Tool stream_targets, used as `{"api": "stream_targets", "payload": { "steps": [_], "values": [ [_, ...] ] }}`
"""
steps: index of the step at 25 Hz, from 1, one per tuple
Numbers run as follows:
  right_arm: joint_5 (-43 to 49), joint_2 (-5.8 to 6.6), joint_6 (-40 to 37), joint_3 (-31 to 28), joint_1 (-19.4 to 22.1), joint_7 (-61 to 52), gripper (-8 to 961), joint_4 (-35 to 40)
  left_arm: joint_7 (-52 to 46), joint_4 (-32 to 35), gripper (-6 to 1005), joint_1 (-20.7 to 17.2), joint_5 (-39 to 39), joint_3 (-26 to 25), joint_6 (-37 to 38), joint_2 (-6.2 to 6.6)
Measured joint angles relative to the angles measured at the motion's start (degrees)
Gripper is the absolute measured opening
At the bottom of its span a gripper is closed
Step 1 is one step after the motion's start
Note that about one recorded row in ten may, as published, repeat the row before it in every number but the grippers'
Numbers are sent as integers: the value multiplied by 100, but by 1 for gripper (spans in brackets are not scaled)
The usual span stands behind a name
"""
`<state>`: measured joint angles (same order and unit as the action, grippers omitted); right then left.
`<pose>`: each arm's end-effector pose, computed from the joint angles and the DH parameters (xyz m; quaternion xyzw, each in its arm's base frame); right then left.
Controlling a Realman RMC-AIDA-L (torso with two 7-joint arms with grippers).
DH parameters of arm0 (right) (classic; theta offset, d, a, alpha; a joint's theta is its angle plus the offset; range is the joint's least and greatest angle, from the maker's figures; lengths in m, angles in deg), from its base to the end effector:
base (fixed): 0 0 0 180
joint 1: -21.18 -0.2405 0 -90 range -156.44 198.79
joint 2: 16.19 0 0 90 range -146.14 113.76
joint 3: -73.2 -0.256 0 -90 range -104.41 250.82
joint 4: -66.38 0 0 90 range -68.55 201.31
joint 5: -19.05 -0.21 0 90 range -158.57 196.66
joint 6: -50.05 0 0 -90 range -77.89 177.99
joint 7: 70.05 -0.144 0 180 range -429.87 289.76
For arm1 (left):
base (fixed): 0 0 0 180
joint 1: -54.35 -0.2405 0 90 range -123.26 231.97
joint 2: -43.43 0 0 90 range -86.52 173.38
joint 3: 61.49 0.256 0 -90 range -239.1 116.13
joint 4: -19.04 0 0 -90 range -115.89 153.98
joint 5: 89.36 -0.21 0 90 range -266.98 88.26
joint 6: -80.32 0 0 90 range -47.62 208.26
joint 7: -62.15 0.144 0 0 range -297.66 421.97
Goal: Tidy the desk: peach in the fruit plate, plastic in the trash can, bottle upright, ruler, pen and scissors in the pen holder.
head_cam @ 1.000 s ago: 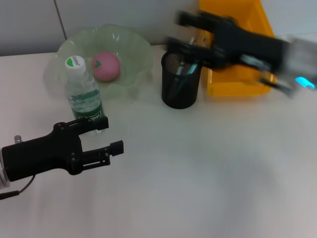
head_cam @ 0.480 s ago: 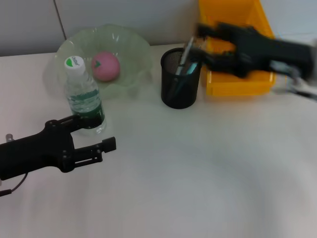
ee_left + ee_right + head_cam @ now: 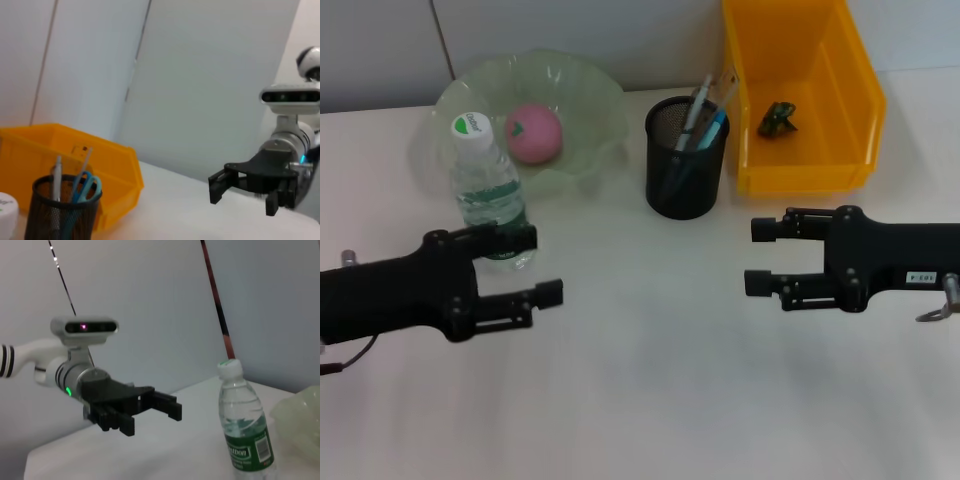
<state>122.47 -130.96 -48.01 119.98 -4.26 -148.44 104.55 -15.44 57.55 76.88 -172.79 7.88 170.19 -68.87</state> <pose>0.2651 0.3049 0.0271 -0.9346 0.1868 0.2896 0.0881 -0.2506 0.3043 0.0078 -0.9338 -0.1734 -0.3036 0.0758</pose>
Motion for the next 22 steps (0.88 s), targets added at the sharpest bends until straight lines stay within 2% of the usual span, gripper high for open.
{"api": "stream_targets", "payload": {
  "steps": [8,16,22],
  "values": [
    [237,1,36,13,-79,44,758,-6,-301,0,800,336,-585,-57,35,7],
    [285,-172,218,30,-179,251,758,-45,-371,17,800,376,-654,-142,271,16],
    [293,-195,232,32,-228,258,758,-103,-415,-3,800,367,-673,-251,416,98]
  ]
}}
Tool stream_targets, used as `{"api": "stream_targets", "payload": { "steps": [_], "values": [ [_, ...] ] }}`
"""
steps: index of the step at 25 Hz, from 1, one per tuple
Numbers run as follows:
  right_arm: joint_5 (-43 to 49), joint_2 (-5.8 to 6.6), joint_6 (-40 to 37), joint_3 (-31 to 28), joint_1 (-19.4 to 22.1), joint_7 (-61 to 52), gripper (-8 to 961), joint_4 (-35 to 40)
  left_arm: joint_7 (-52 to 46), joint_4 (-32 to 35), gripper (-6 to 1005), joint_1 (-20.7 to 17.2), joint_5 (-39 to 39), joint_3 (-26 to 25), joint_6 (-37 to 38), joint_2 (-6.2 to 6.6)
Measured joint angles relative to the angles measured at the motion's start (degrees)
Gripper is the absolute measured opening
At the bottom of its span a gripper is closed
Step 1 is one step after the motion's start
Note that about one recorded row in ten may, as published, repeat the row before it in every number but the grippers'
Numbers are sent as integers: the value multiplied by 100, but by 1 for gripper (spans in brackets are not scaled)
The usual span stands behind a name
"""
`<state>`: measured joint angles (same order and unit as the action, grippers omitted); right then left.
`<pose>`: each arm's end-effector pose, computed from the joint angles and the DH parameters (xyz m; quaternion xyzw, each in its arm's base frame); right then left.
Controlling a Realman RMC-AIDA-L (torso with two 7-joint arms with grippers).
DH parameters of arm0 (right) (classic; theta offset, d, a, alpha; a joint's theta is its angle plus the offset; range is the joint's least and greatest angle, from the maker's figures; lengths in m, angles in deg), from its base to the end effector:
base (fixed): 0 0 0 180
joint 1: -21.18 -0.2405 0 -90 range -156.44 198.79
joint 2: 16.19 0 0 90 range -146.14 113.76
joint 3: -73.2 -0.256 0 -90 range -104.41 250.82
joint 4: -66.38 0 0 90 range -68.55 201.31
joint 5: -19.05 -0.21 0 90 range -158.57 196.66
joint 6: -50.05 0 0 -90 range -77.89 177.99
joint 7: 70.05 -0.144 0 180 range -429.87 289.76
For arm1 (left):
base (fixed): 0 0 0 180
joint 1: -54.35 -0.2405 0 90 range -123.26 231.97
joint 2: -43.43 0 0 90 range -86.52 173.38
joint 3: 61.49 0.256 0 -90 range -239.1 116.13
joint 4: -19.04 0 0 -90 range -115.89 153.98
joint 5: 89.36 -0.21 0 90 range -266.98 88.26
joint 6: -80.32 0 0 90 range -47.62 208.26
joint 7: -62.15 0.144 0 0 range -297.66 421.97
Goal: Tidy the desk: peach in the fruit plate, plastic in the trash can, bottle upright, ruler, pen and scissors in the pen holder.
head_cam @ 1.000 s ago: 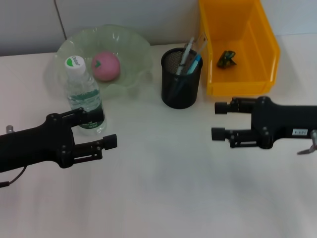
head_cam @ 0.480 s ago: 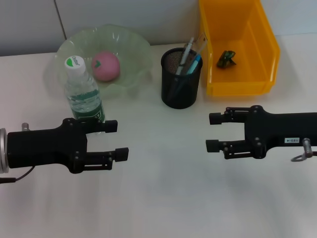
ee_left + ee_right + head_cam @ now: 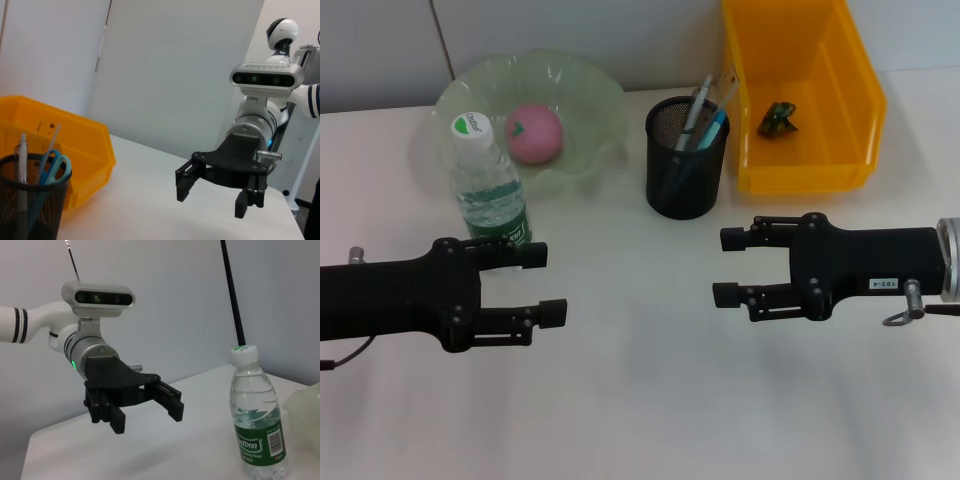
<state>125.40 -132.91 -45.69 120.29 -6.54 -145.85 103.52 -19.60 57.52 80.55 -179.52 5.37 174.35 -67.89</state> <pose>0.2554 0.3110 0.0067 -0.9439 0.1664 0.2738 0.0799 -0.2425 0.3094 0.0128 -0.9471 -0.1702 -0.2708 0.0262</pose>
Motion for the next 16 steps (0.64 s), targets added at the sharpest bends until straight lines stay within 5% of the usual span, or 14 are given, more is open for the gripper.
{"api": "stream_targets", "payload": {
  "steps": [16],
  "values": [
    [8,1,4,-7,-34,-28,758,-3,6,18,800,-44,-57,-62,119,32]
  ]
}}
